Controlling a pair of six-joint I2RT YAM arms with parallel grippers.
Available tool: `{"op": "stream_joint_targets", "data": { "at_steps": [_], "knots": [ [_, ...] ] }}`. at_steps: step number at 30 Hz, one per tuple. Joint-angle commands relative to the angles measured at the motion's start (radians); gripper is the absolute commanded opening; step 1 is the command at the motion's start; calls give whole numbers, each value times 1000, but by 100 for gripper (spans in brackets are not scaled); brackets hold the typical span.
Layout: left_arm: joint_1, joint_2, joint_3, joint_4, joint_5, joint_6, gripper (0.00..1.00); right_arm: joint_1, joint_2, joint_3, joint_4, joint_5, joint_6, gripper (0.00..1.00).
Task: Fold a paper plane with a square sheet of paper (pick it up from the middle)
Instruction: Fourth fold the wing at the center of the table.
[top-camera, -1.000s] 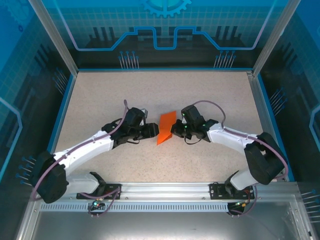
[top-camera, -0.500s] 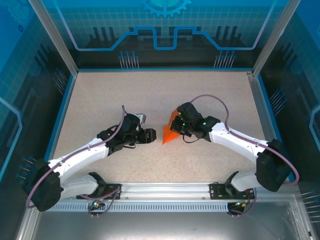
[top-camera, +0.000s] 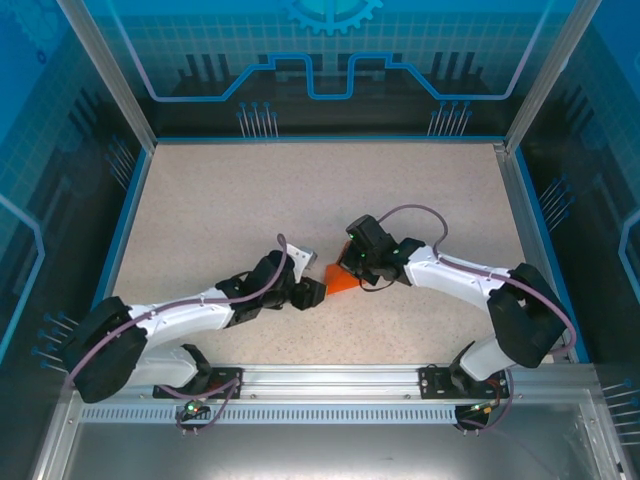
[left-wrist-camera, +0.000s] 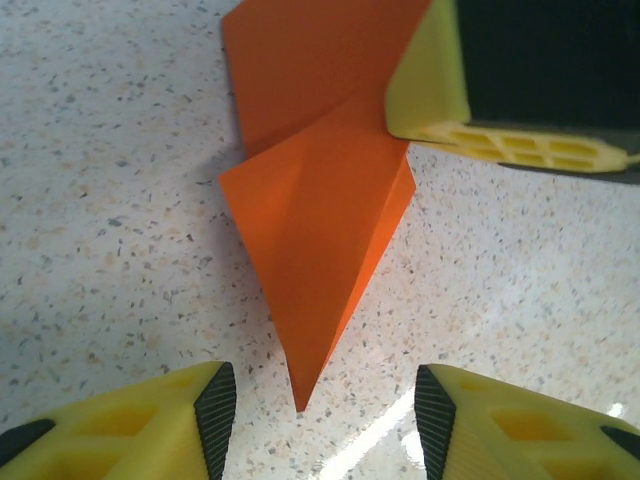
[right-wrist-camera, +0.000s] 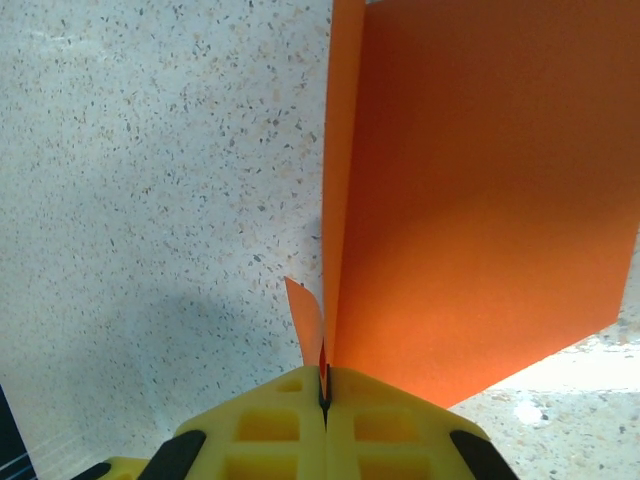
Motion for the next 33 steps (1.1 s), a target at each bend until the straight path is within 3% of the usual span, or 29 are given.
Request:
{"op": "stream_joint_targets", "data": {
  "at_steps": [1, 9, 19, 33],
  "knots": [
    [-17, 31, -13, 145, -22, 140, 52, 13, 25, 5, 4, -22, 69, 0],
    [-23, 126, -45, 291, 53, 257, 49, -2, 59, 30, -25, -77, 93, 0],
    [-23, 191, -84, 407, 42, 311, 41, -31, 56, 29, -19, -142, 101, 0],
    [-23, 233, -86, 441, 9, 319, 16, -59, 53, 19, -18, -218, 111, 0]
  ]
}}
